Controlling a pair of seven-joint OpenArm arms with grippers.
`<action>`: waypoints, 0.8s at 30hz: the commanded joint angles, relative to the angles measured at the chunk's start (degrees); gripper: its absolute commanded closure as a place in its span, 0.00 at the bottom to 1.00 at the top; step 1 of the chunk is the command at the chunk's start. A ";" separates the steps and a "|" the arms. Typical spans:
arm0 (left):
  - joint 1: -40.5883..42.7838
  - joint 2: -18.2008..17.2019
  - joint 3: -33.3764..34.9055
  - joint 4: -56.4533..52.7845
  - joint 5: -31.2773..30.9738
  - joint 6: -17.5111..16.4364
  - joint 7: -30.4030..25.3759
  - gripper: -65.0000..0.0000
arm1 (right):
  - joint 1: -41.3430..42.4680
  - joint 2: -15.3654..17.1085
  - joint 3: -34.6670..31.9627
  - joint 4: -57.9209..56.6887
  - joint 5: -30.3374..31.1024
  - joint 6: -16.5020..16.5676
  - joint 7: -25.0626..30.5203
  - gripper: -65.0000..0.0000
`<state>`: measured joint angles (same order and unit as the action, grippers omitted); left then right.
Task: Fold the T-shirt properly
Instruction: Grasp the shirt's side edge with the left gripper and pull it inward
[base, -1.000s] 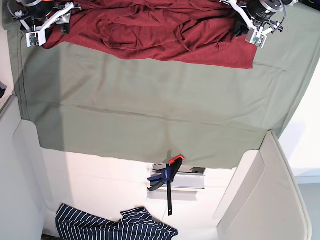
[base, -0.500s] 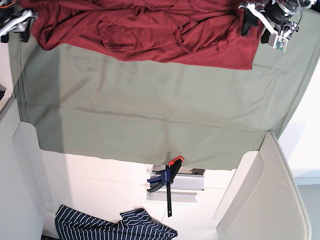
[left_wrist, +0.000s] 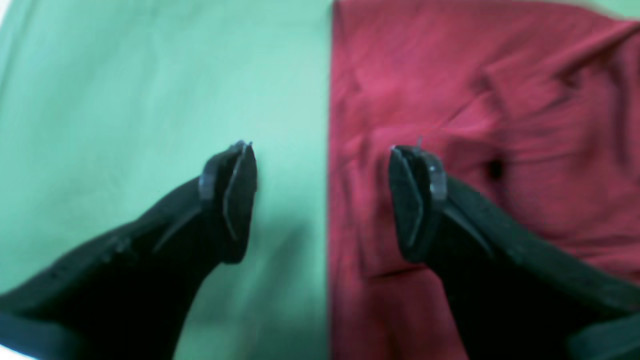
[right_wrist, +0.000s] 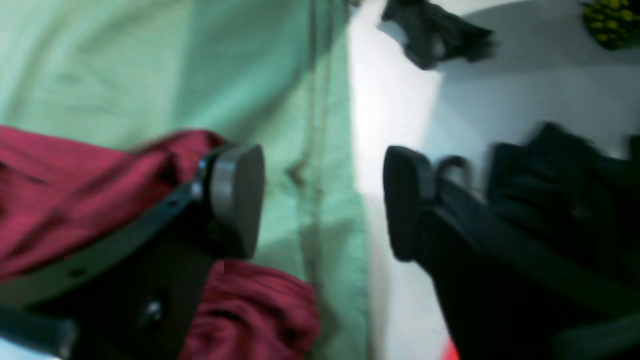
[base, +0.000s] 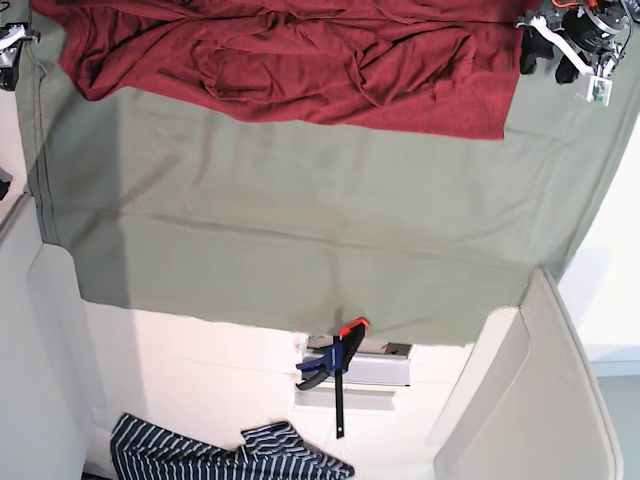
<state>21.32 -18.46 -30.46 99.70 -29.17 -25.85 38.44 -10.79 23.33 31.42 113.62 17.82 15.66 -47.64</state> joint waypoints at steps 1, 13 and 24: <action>-1.20 -1.46 -0.37 -0.61 -0.87 -0.09 -1.29 0.33 | 0.46 0.96 0.22 0.90 -1.03 0.24 1.60 0.43; -2.60 -1.33 -0.37 -9.31 -11.63 -0.35 2.99 0.33 | 0.44 0.92 0.11 0.90 4.28 1.36 -1.03 0.43; -2.78 3.41 -1.81 -11.72 -21.68 -3.76 7.76 0.33 | 0.42 0.90 0.07 0.90 5.77 2.19 -1.01 0.43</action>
<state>18.39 -14.57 -32.23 87.64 -51.16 -29.41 44.73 -10.81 23.29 31.11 113.62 23.14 17.61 -50.00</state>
